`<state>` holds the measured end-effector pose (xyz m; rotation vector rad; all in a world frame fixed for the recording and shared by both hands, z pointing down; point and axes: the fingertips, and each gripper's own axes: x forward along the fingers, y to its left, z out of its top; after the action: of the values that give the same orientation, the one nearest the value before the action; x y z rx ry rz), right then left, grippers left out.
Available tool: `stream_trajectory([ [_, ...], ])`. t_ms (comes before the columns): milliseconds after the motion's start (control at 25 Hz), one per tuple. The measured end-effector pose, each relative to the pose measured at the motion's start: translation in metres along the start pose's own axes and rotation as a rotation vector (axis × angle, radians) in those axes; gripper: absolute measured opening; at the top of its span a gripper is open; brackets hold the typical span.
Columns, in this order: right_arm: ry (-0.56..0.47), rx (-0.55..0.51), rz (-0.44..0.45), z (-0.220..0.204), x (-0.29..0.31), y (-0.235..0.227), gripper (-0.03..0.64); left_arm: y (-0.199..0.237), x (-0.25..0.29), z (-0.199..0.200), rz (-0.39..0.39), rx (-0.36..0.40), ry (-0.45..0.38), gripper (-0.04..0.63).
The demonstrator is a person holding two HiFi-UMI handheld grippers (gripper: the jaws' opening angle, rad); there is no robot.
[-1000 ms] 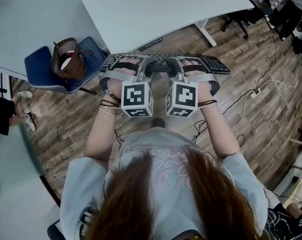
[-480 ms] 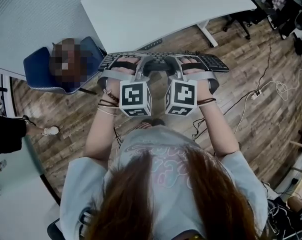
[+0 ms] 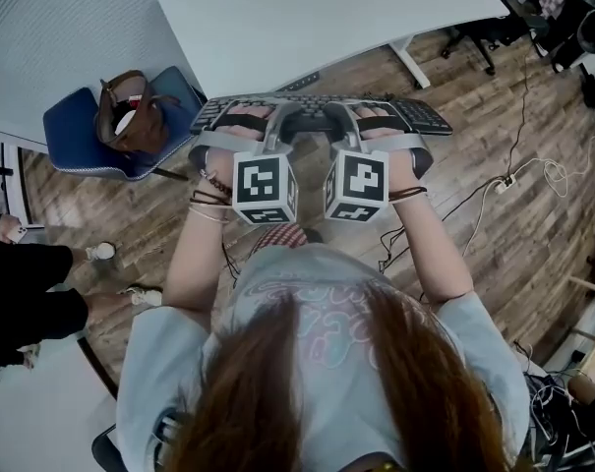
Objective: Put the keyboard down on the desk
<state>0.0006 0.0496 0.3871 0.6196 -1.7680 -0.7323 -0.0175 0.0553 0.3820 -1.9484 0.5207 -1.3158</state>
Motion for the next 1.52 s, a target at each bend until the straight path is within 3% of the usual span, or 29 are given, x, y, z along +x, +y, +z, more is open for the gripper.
stream_trajectory([
  [640,0.005,-0.003,-0.011,-0.01,0.029,-0.018,0.072,0.019,0.027,-0.012,0.009,0.007,-0.003,0.084],
  [1520,0.036,0.017,-0.002,-0.059,0.152,-0.111,0.072,0.111,0.154,-0.055,-0.006,0.02,-0.036,0.083],
])
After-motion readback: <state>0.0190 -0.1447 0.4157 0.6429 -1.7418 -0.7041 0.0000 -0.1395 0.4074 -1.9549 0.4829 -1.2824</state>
